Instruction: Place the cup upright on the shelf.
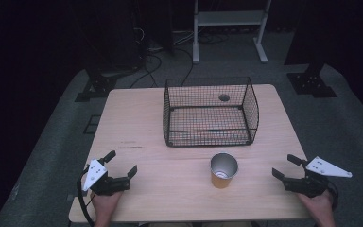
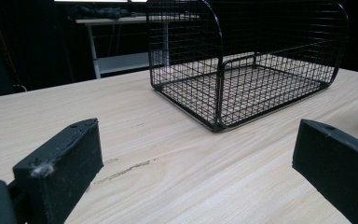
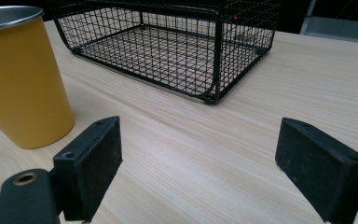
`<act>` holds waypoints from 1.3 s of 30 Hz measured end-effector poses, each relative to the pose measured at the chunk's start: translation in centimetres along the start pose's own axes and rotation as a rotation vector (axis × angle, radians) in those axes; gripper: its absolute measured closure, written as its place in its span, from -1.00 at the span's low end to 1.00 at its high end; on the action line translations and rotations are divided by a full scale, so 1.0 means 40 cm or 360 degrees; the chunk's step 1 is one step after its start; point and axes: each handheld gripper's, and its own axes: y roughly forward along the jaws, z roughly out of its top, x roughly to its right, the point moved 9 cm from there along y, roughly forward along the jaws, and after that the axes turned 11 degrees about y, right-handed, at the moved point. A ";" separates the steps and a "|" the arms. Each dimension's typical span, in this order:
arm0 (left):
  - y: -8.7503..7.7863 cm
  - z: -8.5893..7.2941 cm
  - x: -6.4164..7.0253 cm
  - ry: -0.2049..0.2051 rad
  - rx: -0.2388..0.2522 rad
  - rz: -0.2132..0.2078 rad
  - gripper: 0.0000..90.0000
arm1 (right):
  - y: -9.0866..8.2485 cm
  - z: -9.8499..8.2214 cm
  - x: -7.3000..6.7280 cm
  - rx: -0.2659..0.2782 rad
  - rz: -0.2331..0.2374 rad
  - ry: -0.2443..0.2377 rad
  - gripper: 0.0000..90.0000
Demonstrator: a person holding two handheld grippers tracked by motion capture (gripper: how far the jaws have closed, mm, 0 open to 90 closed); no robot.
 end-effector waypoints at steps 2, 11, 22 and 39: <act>0.000 0.000 0.001 0.0001 0.0000 -0.0001 -0.98 | 0.000 0.000 0.000 0.0000 0.0001 0.0001 -0.69; -0.002 0.000 0.001 -0.0007 0.0005 -0.0004 -0.98 | 0.008 0.004 -0.026 -0.0012 0.0041 -0.0022 -0.69; -0.002 0.001 0.002 -0.0004 0.0008 -0.0010 -0.98 | 0.023 0.008 -0.067 -0.0040 0.0098 -0.0072 -0.70; -0.002 0.002 0.004 0.0002 0.0009 -0.0013 -0.98 | 0.028 0.019 -0.113 -0.0057 0.0165 -0.0139 -0.70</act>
